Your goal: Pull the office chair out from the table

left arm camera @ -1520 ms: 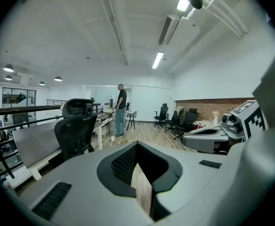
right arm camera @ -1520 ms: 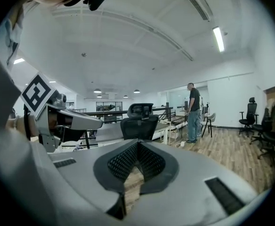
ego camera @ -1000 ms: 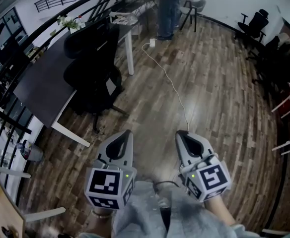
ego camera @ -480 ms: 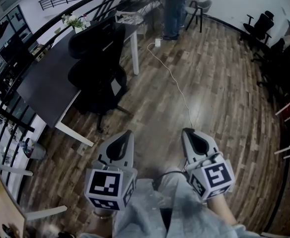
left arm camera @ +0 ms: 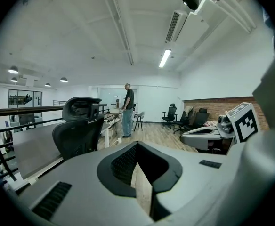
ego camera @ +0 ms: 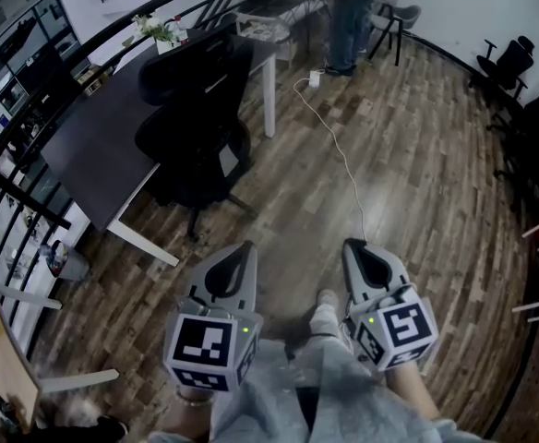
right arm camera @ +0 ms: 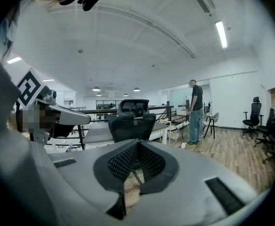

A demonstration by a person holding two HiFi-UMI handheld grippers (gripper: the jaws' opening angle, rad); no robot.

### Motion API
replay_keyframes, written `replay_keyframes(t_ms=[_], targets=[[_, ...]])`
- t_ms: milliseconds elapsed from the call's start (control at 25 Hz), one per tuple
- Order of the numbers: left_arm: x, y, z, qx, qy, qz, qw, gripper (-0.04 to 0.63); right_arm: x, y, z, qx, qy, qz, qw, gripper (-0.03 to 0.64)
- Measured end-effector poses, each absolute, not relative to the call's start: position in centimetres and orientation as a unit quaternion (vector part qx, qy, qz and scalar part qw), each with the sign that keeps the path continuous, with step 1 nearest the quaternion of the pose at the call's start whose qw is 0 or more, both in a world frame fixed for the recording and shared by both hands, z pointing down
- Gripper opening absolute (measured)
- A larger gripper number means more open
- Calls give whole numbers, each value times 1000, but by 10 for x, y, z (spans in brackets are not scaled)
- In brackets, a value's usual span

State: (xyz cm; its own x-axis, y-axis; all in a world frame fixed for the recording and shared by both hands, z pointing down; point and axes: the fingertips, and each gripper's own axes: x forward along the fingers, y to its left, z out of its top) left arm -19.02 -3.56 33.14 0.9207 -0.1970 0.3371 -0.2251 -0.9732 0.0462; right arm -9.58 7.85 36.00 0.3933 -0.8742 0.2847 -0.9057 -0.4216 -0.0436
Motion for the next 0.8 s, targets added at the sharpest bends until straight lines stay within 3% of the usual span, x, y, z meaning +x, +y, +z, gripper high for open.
replay_keyframes(t_ms=[800], targets=[[-54, -59, 320, 952, -263, 147, 59, 12, 74, 22, 361, 733, -666, 115, 74, 3]])
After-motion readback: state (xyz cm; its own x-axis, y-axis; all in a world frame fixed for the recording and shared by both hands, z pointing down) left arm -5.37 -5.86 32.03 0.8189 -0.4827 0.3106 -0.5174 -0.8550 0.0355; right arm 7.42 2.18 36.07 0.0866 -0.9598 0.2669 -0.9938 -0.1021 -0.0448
